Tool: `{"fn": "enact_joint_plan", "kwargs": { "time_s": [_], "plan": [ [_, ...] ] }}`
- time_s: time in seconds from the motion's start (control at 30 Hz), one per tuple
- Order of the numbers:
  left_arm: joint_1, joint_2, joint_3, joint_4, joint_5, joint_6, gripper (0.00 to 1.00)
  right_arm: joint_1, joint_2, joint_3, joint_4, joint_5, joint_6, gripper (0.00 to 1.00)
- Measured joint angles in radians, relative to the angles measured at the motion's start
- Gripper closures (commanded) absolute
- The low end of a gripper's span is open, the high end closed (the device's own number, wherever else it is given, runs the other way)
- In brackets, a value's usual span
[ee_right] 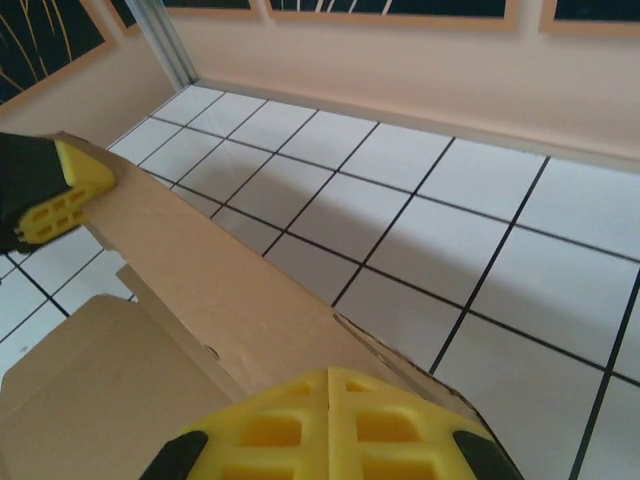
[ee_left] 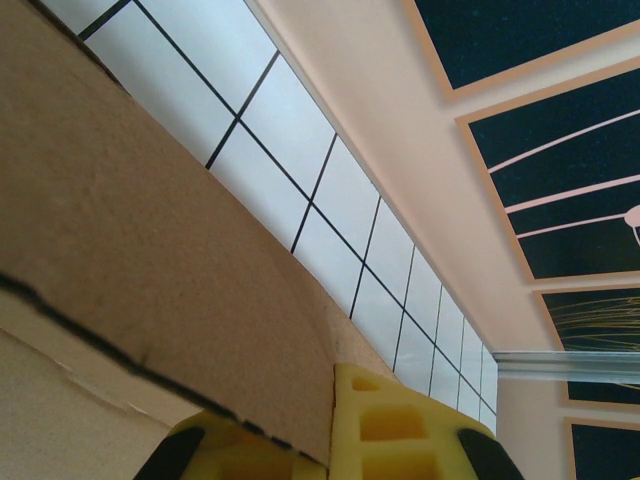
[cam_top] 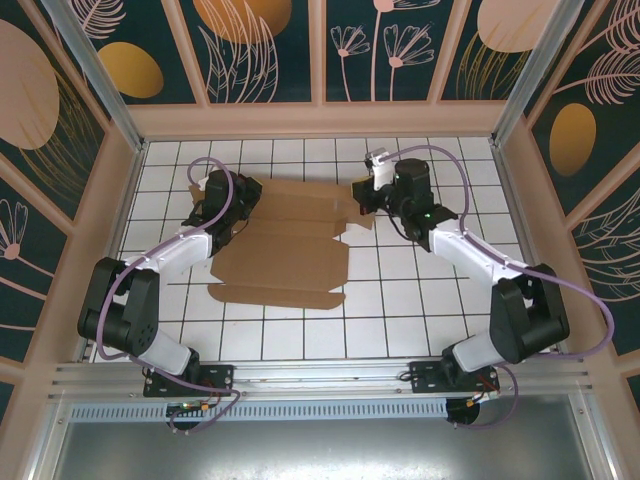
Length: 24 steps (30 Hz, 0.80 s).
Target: Fold the paper box
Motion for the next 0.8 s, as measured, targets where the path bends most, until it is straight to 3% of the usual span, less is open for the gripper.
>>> {"fn": "enact_joint_plan", "kwargs": {
  "time_s": [0.33, 0.57, 0.8],
  "plan": [
    [0.000, 0.000, 0.000, 0.000, 0.003, 0.000, 1.00, 0.046, 0.101, 0.040, -0.101, 0.071, 0.057, 1.00],
    [0.000, 0.000, 0.000, 0.000, 0.004, 0.000, 1.00, 0.087, 0.224, 0.089, -0.110, 0.069, 0.092, 1.00],
    [0.002, 0.000, -0.002, 0.002, -0.002, 0.000, 1.00, 0.091, 0.252, 0.109, -0.083, 0.071, 0.145, 1.00]
  ]
}}
